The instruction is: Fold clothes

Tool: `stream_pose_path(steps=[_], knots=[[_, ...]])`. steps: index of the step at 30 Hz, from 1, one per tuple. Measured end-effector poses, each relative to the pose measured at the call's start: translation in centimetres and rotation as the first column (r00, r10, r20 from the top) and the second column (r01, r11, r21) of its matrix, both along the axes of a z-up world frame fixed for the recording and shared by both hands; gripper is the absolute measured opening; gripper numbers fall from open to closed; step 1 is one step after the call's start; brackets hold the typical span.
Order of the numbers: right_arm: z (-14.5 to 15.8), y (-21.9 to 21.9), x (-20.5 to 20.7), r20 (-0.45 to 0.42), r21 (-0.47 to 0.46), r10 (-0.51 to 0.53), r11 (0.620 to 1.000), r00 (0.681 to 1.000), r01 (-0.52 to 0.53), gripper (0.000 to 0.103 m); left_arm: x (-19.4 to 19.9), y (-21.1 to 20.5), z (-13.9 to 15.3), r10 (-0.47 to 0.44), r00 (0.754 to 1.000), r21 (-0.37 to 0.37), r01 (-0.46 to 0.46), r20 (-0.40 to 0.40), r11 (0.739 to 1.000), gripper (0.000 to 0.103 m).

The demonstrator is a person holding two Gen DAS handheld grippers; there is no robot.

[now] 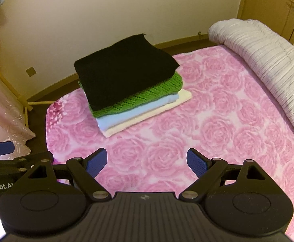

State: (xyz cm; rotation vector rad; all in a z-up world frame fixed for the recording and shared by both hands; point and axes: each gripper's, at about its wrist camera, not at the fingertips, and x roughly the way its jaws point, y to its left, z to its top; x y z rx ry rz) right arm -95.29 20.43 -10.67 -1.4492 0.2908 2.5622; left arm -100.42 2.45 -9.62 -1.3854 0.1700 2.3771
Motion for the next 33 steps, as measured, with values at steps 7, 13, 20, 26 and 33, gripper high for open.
stream_pose_path(steps=[7,13,20,26,33], knots=[[-1.5,1.3,-1.3,0.031,-0.007,-0.001,1.0,1.0,0.001,0.089,-0.9,1.5,-1.7,-0.001,1.0,-0.03,0.002,0.023,1.0,0.092],[-2.2,2.6,-2.1,0.039,-0.017,-0.008,1.0,0.999,0.009,0.089,-1.4,2.8,-2.5,0.0,1.0,-0.053,0.001,0.016,0.999,0.093],[-2.9,3.4,-2.7,0.046,-0.033,-0.004,0.999,0.999,0.006,0.089,-1.8,3.6,-2.8,0.004,1.0,-0.065,-0.003,0.013,0.998,0.094],[-3.3,3.6,-3.2,0.049,-0.046,0.007,0.999,0.999,-0.005,0.089,-2.1,3.8,-2.9,0.028,0.999,-0.07,-0.026,0.016,0.997,0.099],[-3.3,3.7,-3.4,0.042,-0.06,0.016,0.998,0.999,-0.013,0.089,-2.3,3.4,-2.7,0.056,0.998,-0.057,-0.056,0.008,0.997,0.102]])
